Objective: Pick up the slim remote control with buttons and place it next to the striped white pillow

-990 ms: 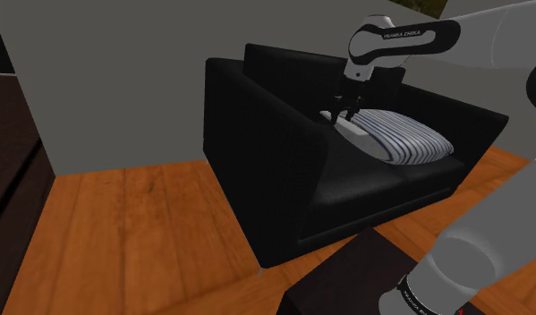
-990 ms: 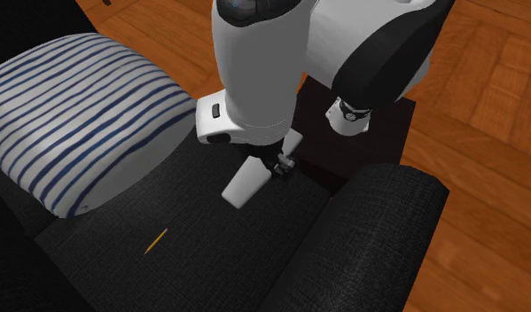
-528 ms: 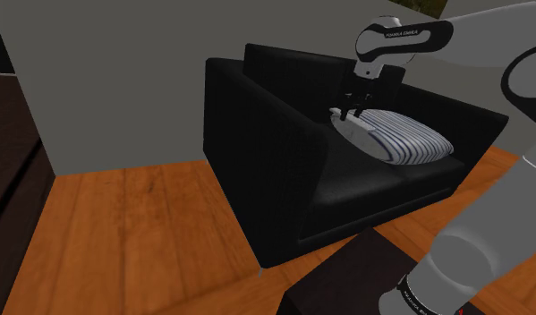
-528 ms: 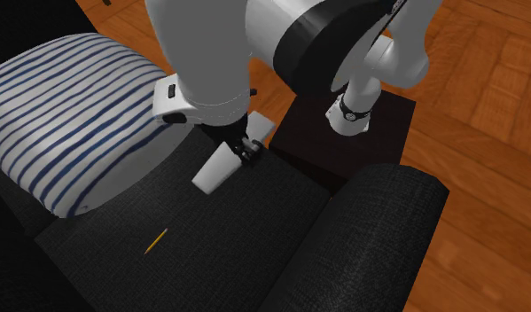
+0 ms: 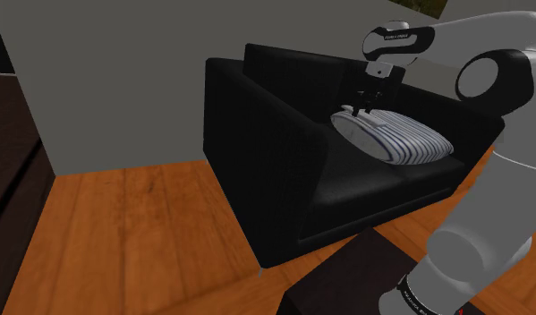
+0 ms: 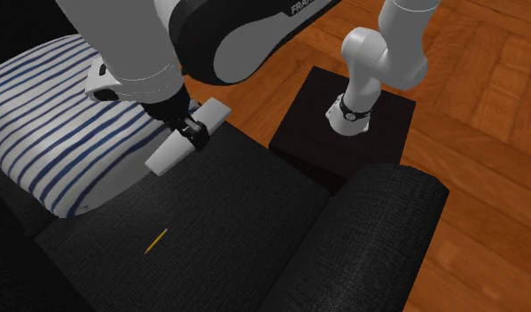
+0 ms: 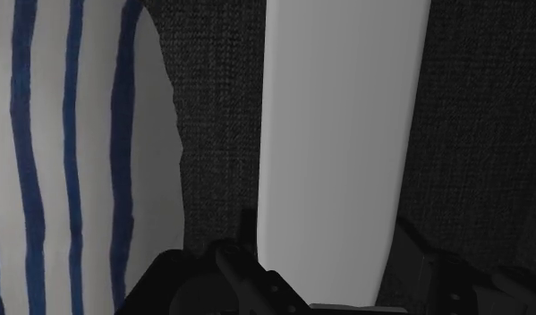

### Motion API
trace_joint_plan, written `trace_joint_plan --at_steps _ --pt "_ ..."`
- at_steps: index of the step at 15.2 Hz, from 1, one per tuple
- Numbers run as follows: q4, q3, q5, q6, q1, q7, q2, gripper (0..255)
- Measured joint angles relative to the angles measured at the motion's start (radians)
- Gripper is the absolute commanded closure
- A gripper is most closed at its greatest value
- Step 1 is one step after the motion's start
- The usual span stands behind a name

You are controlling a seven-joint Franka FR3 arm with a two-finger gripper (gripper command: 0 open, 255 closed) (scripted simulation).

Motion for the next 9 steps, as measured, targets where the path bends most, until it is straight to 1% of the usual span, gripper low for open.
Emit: trace_joint_plan --at_steps 3,4,5,9 --pt "0.118 -0.025 0.035 -0.030 -0.050 -0.072 0.093 255" --pt "0.140 -0.030 0.045 -0.027 -0.064 -0.090 0.119 255" --pt "0.145 -0.031 0.049 -0.022 -0.068 -0.097 0.130 255" --pt "0.107 -0.031 0.051 0.022 -0.069 -0.102 0.136 255"
